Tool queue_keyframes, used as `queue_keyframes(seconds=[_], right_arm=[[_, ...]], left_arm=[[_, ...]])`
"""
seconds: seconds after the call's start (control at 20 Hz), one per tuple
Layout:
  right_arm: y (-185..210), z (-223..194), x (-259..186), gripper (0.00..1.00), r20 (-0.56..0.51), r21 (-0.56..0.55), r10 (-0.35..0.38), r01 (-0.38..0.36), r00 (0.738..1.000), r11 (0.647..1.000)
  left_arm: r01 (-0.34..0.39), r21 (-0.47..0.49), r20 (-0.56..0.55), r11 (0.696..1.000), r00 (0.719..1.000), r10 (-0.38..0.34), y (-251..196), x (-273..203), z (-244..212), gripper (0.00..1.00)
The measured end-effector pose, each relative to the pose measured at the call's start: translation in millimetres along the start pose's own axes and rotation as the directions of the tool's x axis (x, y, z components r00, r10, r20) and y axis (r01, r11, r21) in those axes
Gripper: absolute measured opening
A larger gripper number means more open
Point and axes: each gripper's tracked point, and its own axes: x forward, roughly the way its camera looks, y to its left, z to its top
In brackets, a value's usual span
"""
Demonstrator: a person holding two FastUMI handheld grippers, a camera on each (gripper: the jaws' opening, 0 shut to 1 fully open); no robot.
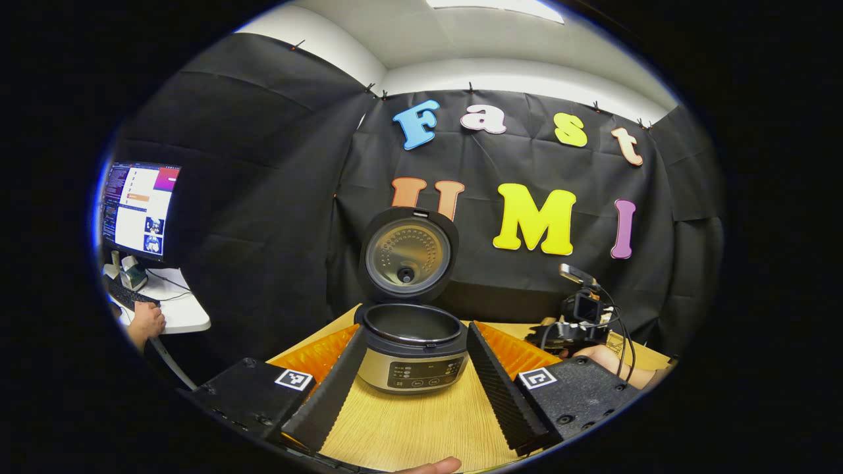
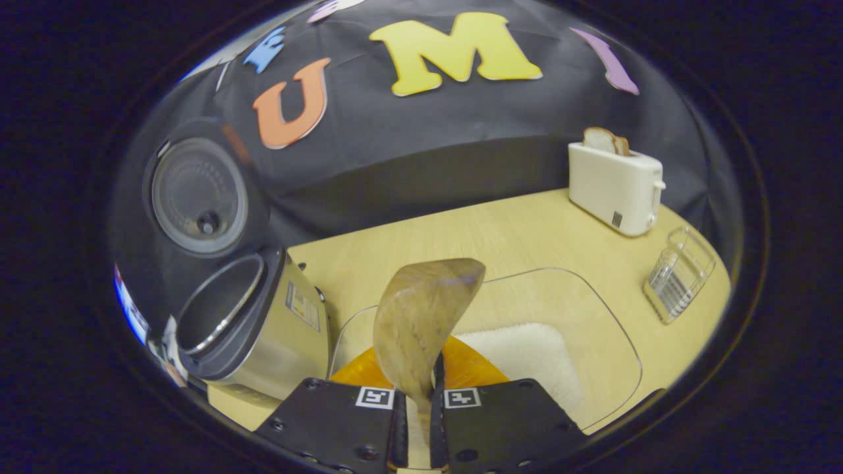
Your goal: Close the left gripper, press the button to open the rice cooker; take a wooden spoon from the chopstick holder with the right hand, scoop a spoonful of rice and pour it into the rice cooker, then put the wooden spoon back into the chopstick holder.
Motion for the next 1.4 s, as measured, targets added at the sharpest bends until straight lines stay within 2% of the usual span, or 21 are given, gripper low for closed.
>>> queue_keyframes(seconds=[0.1,0.15,0.2,0.35,0.4,0.45,0.6,0.8,0.95,1.2,1.4], right_arm=[[-18.6,-3.1,8.6,0.13,-0.016,0.083,0.018,-0.016,1.000,0.996],[-32.9,-6.5,9.1,0.12,-0.018,0.119,-0.007,0.009,1.000,0.993],[-30.6,2.7,5.1,0.16,0.009,0.135,0.015,-0.016,1.000,0.991],[-28.2,-1.1,9.7,0.12,0.025,0.113,0.020,-0.023,0.999,0.993],[-28.1,-0.7,8.6,0.10,0.028,0.137,0.022,-0.026,0.999,0.990],[-27.7,-0.1,7.8,0.12,0.030,0.166,0.030,-0.034,0.999,0.986],[-21.4,5.0,5.8,0.12,0.030,0.239,0.076,-0.081,0.997,0.968],[-12.2,16.9,-1.9,0.12,0.062,0.388,0.193,-0.202,0.979,0.899],[-7.6,22.1,-9.0,0.12,0.091,0.452,0.255,-0.268,0.963,0.851],[-7.3,26.0,-15.7,0.12,0.129,0.503,0.293,-0.317,0.947,0.804],[-11.1,26.9,-21.3,0.12,0.134,0.563,0.310,-0.329,0.941,0.758]], left_arm=[[-0.001,-0.005,-0.007,1.000,1.000,0.001,-0.2,1.7,-2.2,0.97],[-0.004,-0.006,-0.010,1.000,1.000,0.004,0.2,2.0,-2.6,0.97],[-0.007,-0.005,-0.011,1.000,1.000,0.007,0.6,2.4,-3.0,0.97],[-0.006,-0.006,-0.013,1.000,1.000,0.006,-0.6,3.9,-3.9,0.98],[-0.005,-0.008,-0.015,1.000,1.000,0.005,-0.9,4.7,-5.1,0.98],[-0.002,-0.012,-0.018,1.000,1.000,0.002,-1.3,5.4,-6.4,0.97],[0.007,-0.013,-0.026,1.000,1.000,-0.008,-6.6,7.1,-8.5,0.97],[0.016,-0.008,-0.026,1.000,1.000,-0.016,-10.8,7.7,-8.6,0.97],[0.019,-0.007,-0.023,1.000,1.000,-0.019,-12.2,7.6,-8.7,0.97],[0.020,-0.007,-0.028,1.000,0.999,-0.020,-11.4,9.3,-10.4,0.98],[0.018,-0.009,-0.028,1.000,0.999,-0.019,-10.6,8.7,-10.2,0.98]])
